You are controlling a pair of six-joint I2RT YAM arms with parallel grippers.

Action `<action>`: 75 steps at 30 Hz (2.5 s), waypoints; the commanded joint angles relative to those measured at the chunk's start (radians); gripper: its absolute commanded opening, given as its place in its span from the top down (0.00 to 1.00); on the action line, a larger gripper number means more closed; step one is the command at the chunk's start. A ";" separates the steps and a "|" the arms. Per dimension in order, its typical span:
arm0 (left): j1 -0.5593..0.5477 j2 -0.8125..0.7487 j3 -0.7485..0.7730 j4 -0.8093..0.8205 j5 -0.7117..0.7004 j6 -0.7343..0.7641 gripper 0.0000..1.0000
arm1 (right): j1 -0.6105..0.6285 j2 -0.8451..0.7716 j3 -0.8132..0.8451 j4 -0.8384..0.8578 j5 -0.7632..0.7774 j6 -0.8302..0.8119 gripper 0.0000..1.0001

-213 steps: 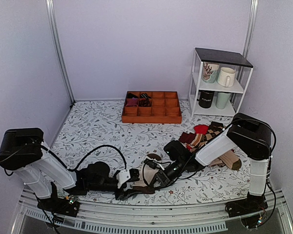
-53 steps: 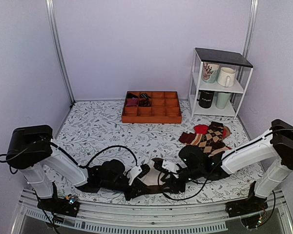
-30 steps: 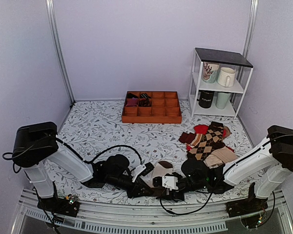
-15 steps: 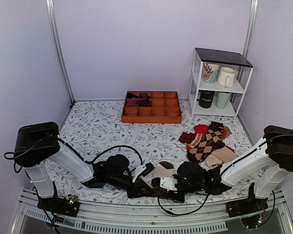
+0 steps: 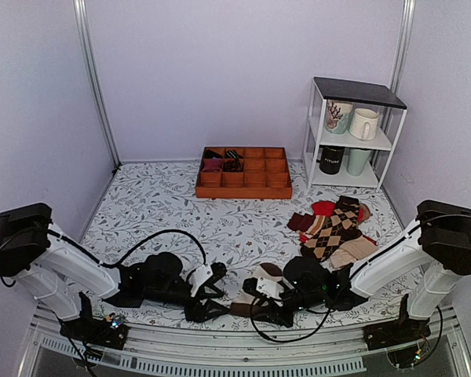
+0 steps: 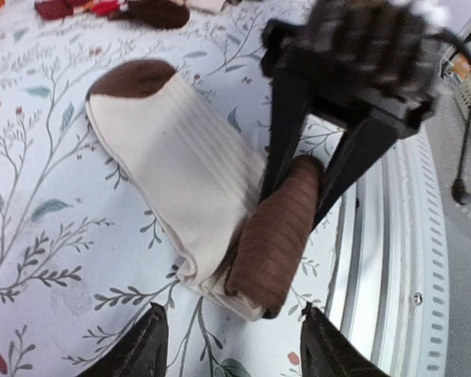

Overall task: Roll the socks
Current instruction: Roll the sock at the center of the board.

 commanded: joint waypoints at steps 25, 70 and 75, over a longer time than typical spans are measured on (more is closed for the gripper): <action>-0.058 0.225 0.011 0.387 0.036 0.413 0.47 | -0.096 0.146 -0.012 -0.137 -0.304 0.219 0.75; -0.110 0.131 0.117 -0.281 -0.149 0.002 1.00 | -0.255 0.056 0.253 -0.352 -0.026 0.279 0.41; -0.131 0.126 0.147 -0.318 -0.181 0.057 1.00 | -0.282 0.145 0.303 -0.332 -0.075 0.266 0.59</action>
